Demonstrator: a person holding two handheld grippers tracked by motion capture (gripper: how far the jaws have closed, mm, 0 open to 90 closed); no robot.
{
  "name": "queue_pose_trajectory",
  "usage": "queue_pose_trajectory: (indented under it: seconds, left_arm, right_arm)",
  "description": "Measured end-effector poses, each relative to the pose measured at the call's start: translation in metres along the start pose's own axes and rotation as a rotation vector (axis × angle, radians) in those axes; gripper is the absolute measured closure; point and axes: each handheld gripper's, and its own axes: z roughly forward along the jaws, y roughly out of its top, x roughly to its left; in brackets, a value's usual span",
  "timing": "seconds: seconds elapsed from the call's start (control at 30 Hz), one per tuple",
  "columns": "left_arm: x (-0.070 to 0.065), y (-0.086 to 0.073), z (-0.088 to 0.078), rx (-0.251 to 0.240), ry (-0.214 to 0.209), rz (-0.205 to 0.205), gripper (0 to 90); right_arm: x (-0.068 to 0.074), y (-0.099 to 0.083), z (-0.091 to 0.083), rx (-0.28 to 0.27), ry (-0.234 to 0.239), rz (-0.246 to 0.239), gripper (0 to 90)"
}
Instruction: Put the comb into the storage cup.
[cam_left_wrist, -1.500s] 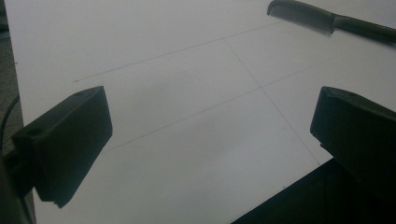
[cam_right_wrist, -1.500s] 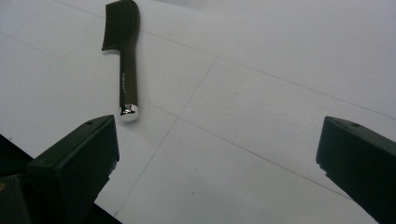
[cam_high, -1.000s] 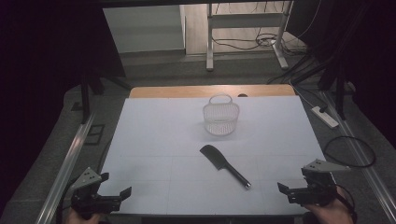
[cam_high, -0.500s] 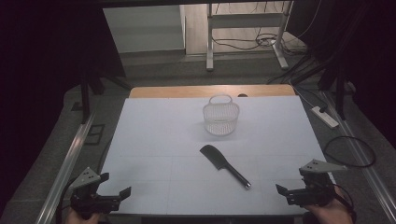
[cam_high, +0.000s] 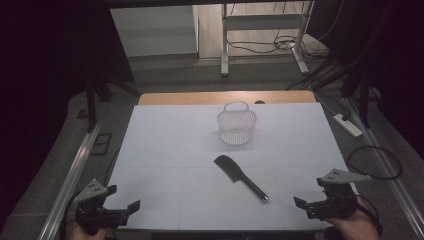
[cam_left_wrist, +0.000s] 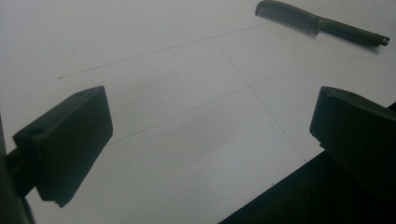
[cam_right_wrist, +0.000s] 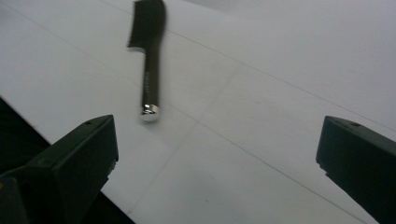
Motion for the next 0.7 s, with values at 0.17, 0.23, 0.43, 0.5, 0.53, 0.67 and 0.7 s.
queue_pose_trajectory:
  seconds: [0.17, 0.23, 0.43, 0.5, 0.53, 0.67, 0.7]
  left_arm:
    - [0.0, 0.0, 0.0, -0.001, -0.003, -0.002, 0.1]
    - [0.001, 0.0, 0.0, -0.001, -0.003, -0.003, 0.1]
    - [0.001, 0.0, 0.0, -0.002, -0.006, -0.006, 0.1]
    - [0.001, 0.0, 0.0, -0.004, -0.007, -0.007, 0.1]
    - [0.001, 0.0, 0.0, -0.004, -0.008, -0.008, 0.1]
    - [0.001, 0.0, 0.0, -0.004, -0.009, -0.009, 0.2]
    - [0.002, 0.0, 0.0, -0.004, -0.009, -0.01, 0.2]
  right_arm:
    - [0.003, 0.004, 0.004, 0.004, 0.022, -0.011, 0.0]
    - [0.004, 0.005, 0.004, 0.009, 0.022, -0.013, 0.0]
    - [0.004, 0.013, 0.008, 0.022, 0.024, -0.04, 0.0]
    - [0.004, 0.015, 0.009, 0.024, 0.021, -0.042, 0.0]
    - [0.004, 0.016, 0.01, 0.025, 0.021, -0.04, 0.0]
    - [0.004, 0.018, 0.012, 0.031, 0.015, -0.05, 0.0]
    - [0.004, 0.019, 0.013, 0.033, 0.013, -0.052, 0.0]
